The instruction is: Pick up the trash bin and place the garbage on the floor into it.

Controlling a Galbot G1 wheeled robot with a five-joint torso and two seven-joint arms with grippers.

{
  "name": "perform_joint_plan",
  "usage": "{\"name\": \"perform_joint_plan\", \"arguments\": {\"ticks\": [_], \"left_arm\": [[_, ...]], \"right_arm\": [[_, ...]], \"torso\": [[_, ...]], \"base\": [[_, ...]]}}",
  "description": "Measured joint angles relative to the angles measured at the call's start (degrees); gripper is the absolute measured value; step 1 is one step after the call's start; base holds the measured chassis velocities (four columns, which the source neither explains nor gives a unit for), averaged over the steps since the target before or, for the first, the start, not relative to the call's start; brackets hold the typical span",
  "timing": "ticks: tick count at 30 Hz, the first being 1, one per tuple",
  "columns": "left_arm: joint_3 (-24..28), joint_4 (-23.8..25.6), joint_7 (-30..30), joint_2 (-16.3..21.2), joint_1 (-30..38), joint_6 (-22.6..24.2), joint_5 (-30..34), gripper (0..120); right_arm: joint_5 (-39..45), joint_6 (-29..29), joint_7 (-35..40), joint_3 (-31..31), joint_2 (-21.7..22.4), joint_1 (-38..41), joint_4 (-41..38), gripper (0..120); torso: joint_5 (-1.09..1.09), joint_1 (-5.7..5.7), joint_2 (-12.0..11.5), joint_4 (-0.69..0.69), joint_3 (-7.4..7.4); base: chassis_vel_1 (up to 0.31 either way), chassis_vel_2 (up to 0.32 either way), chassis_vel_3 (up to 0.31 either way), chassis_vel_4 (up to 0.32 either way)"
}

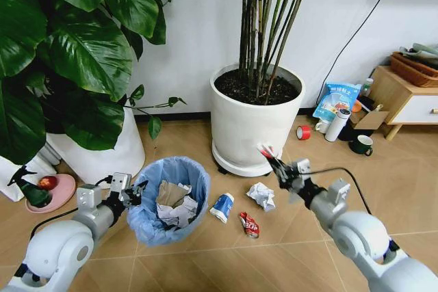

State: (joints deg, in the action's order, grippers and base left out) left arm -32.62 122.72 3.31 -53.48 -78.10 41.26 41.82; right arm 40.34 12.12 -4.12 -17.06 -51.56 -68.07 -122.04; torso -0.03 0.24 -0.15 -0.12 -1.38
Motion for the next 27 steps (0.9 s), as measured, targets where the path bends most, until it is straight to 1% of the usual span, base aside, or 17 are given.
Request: {"name": "perform_joint_plan", "arguments": {"ticks": [1, 2, 3, 4, 5, 7, 8, 11, 12, 14, 17, 19, 27], "left_arm": [[0.4, -0.33, 0.26, 0.1, 0.49, 0.1, 0.53, 0], [1.6, -1.2, 0.84, 0.32, 2.05, 0.44, 1.78, 0], [2.02, -1.47, 1.01, 0.38, 2.61, 0.51, 2.04, 0], [3.21, -2.17, 1.47, 0.54, 4.24, 0.67, 2.54, 0], [3.21, -2.17, 1.47, 0.54, 4.24, 0.67, 2.54, 0], [5.33, -3.08, 2.75, 0.89, 7.46, 0.86, 4.1, 0], [5.33, -3.08, 2.75, 0.89, 7.46, 0.86, 4.1, 0], [8.41, -4.6, 5.27, 1.87, 11.97, 0.87, 7.29, 0], [8.41, -4.6, 5.27, 1.87, 11.97, 0.87, 7.29, 0], [10.4, -6.21, 5.86, 2.89, 14.83, 0.91, 8.81, 0], [11.54, -7.09, 6.04, 3.53, 16.15, 0.91, 9.63, 0], [12.7, -7.61, 6.21, 4.0, 17.14, 0.92, 10.35, 0], [15.07, -8.14, 6.84, 4.1, 18.75, 0.92, 10.9, 0]], "right_arm": [[0.75, -0.07, 0.1, 0.85, 0.01, 1.32, -0.18, 0], [3.07, -0.15, 0.55, 3.24, 0.0, 4.62, -0.56, 0], [3.68, -0.15, 0.67, 3.78, 0.0, 5.35, -0.63, 0], [5.47, -0.11, 0.95, 5.54, 0.0, 7.79, -0.79, 0], [5.47, -0.11, 0.95, 5.54, 0.0, 7.79, -0.79, 0], [7.07, -0.1, 1.06, 8.16, 0.01, 11.16, -0.83, 0], [7.07, -0.1, 1.06, 8.16, 0.01, 11.16, -0.83, 0], [8.65, -0.4, 1.08, 11.48, -0.52, 15.07, -0.87, 0], [8.65, -0.4, 1.08, 11.48, -0.52, 15.07, -0.87, 0], [9.21, -0.88, 1.1, 13.99, -1.51, 17.71, -0.85, 0], [9.37, -1.03, 1.13, 15.79, -2.44, 19.73, -0.45, 0], [9.38, -1.19, 1.15, 17.62, -3.53, 21.71, 0.28, 0], [9.02, -1.8, 1.72, 22.48, -6.59, 25.34, 3.08, 0]], "torso": [[-0.02, 0.0, 0.0, 0.0, 0.0], [-0.05, 0.0, 0.0, 0.01, 0.0], [-0.04, 0.0, 0.0, 0.01, 0.0], [-0.02, 0.0, 0.0, 0.01, 0.0], [-0.02, 0.0, 0.0, 0.01, 0.0], [-0.03, 0.0, 0.0, 0.01, 0.0], [-0.03, 0.0, 0.0, 0.01, 0.0], [-0.03, 0.0, 0.0, -0.02, 0.0], [-0.03, 0.0, 0.0, -0.02, 0.0], [0.0, 0.0, 0.0, -0.02, 0.01], [-0.04, 0.0, 0.0, -0.01, 0.0], [-0.02, 0.0, 0.0, 0.0, 0.0], [-0.03, 0.0, 0.0, 0.0, 0.01]], "base": [[0.0, 0.0, 0.0, 0.0], [0.0, 0.0, 0.0, 0.0], [0.0, 0.0, 0.0, 0.0], [0.0, 0.0, 0.0, 0.0], [0.0, 0.0, 0.0, 0.0], [0.0, 0.0, 0.0, 0.0], [0.0, 0.0, 0.0, 0.0], [0.0, 0.0, 0.0, 0.0], [0.0, 0.0, 0.0, 0.0], [0.0, 0.0, 0.0, 0.0], [0.0, 0.0, 0.0, 0.0], [0.0, 0.0, 0.0, 0.0], [0.0, 0.0, 0.0, 0.0]]}}
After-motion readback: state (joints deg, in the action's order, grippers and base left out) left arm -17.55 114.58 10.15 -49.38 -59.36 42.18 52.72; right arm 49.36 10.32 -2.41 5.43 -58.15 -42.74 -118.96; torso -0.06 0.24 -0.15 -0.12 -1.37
